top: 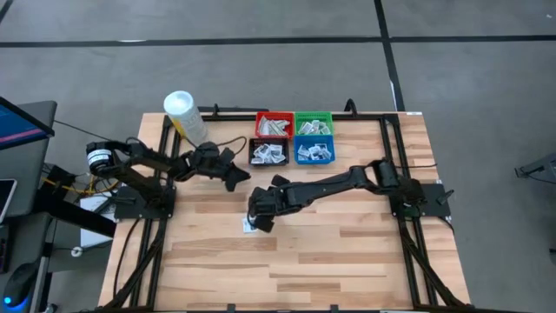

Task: Pick & Place First Aid Supplies
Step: Put the towelette pack into the black basket

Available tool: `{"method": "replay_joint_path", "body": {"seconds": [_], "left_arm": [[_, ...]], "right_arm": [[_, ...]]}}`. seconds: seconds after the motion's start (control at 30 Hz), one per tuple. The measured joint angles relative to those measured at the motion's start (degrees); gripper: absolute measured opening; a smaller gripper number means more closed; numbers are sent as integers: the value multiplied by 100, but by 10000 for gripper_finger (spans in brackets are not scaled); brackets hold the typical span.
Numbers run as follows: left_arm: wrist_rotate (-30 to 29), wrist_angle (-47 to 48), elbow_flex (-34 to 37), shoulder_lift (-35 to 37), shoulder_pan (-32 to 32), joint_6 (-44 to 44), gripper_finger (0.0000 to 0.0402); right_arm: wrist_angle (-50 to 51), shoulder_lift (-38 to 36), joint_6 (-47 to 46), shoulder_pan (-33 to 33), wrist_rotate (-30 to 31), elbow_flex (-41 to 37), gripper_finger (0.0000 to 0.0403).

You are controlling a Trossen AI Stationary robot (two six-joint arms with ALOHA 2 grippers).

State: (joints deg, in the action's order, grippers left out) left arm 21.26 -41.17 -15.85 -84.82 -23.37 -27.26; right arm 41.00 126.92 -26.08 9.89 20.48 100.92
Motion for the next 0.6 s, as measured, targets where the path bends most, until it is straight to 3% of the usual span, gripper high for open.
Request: {"method": "replay_joint_path", "body": {"seconds": [0.27,0.47,0.6], "left_arm": [[-2,-9,269,15,475,-1,99],[-12,-24,279,22,784,-1,99],[-21,-26,279,22,907,-1,99]], "right_arm": [[-436,555,227,-117,-985,7,160],[-449,843,227,-131,-1083,37,151],[-419,884,223,-125,-1106,34,122]]}}
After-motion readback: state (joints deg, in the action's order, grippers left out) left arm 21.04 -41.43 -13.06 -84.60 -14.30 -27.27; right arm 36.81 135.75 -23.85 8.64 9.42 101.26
